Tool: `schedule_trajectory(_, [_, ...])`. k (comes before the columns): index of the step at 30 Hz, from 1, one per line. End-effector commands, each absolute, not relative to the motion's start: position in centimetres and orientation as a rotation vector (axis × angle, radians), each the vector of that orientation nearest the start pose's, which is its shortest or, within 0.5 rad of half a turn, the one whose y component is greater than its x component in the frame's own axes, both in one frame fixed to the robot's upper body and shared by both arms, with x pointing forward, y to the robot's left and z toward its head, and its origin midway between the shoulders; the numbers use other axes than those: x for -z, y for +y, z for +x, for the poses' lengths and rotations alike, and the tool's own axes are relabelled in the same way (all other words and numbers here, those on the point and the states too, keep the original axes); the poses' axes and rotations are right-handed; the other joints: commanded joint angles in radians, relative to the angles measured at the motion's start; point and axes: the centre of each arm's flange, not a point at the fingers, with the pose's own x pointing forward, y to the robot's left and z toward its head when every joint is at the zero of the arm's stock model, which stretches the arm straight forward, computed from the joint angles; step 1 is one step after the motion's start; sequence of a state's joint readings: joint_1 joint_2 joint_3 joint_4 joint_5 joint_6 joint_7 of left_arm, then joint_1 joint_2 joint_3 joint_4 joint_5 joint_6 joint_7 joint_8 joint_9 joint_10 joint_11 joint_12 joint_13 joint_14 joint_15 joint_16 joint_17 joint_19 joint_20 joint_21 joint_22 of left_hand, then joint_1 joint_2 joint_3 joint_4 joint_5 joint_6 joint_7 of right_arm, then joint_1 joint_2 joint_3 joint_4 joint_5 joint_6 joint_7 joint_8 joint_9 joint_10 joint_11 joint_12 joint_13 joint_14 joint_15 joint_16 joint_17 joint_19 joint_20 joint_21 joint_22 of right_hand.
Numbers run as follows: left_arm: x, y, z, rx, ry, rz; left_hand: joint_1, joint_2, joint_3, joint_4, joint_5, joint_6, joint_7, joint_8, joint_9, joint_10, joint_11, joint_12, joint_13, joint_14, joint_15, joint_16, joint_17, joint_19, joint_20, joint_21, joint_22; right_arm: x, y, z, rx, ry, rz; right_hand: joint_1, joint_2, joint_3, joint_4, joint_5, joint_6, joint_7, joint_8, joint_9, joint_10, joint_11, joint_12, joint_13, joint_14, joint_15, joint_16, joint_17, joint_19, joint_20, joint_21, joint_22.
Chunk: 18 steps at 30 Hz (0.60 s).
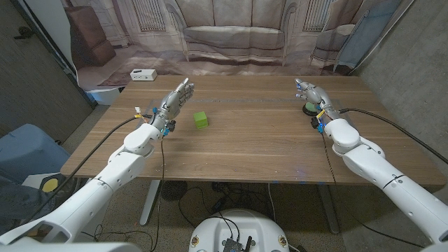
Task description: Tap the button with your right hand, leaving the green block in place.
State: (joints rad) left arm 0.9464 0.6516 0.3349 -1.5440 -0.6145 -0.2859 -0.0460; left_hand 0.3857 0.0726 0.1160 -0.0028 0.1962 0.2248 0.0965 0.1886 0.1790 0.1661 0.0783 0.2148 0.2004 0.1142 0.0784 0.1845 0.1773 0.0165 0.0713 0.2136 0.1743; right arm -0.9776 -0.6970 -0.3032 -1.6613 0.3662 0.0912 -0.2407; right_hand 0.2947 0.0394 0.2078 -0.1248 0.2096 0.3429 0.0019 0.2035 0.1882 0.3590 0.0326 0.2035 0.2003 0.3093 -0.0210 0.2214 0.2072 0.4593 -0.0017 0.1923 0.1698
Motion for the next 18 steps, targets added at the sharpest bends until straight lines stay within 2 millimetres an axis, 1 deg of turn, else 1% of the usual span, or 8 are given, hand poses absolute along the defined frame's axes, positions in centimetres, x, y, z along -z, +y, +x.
schedule_trajectory(1, [0.0,28.6,59.8,0.29,-0.693,0.107,0.002,0.005,0.004,-0.006,-0.004,0.003,-0.001,0.002,0.004,0.0,-0.003,0.0,0.002,-0.002,-0.002,0.003,0.002,0.007,0.005,-0.001,0.005,-0.4,-31.1,60.0,-0.104,-0.664,-0.171,-0.008,0.001,-0.006,0.002,0.0,-0.001,0.006,-0.001,0.003,0.003,0.006,0.0,0.0,0.008,0.008,-0.002,0.004,0.011,-0.001,0.005,0.002])
schedule_trajectory(8, [0.1,28.5,59.6,0.289,-0.695,0.106,0.002,0.006,0.004,-0.007,-0.004,0.002,-0.002,0.001,0.004,0.001,-0.005,0.001,0.002,-0.002,-0.001,0.003,0.002,0.007,0.006,-0.002,0.005,0.4,-31.2,60.1,-0.126,-0.673,-0.138,-0.012,-0.001,-0.007,0.003,-0.001,-0.002,0.008,-0.002,0.003,0.002,0.007,-0.001,0.0,0.008,0.01,-0.002,0.004,0.012,0.0,0.004,0.002])
schedule_trajectory(11, [0.4,28.4,59.7,0.292,-0.691,0.1,0.002,0.006,0.004,-0.007,-0.004,0.002,-0.002,0.002,0.004,0.001,-0.003,0.001,0.002,-0.002,-0.001,0.003,0.002,0.007,0.006,-0.003,0.005,1.0,-31.2,60.3,-0.141,-0.681,-0.099,-0.016,-0.003,-0.01,0.005,-0.002,-0.002,0.005,-0.002,0.003,0.005,-0.002,0.0,-0.001,0.013,0.01,0.0,0.005,0.017,0.001,0.006,0.002])
schedule_trajectory(13, [0.5,28.4,59.8,0.296,-0.687,0.101,0.002,0.006,0.004,-0.007,-0.004,0.002,-0.002,0.002,0.004,0.0,-0.004,0.0,0.002,-0.002,-0.001,0.003,0.002,0.007,0.006,-0.003,0.005,1.4,-31.1,60.5,-0.15,-0.685,-0.078,-0.018,-0.005,-0.011,0.005,-0.003,-0.004,0.003,-0.003,0.003,0.005,-0.004,0.0,-0.001,0.014,0.007,0.0,0.005,0.019,0.0,0.006,0.002])
schedule_trajectory(18, [0.6,28.3,59.9,0.3,-0.691,0.103,0.001,0.006,0.004,-0.007,-0.004,0.002,-0.003,0.001,0.004,0.001,-0.003,0.001,0.002,-0.002,-0.001,0.003,0.002,0.008,0.006,-0.003,0.005,1.9,-31.1,60.8,-0.158,-0.679,-0.045,-0.021,-0.008,-0.013,0.005,-0.003,-0.005,0.003,-0.004,0.002,0.003,-0.001,-0.002,-0.001,0.014,0.007,0.0,0.005,0.02,0.0,0.006,0.002])
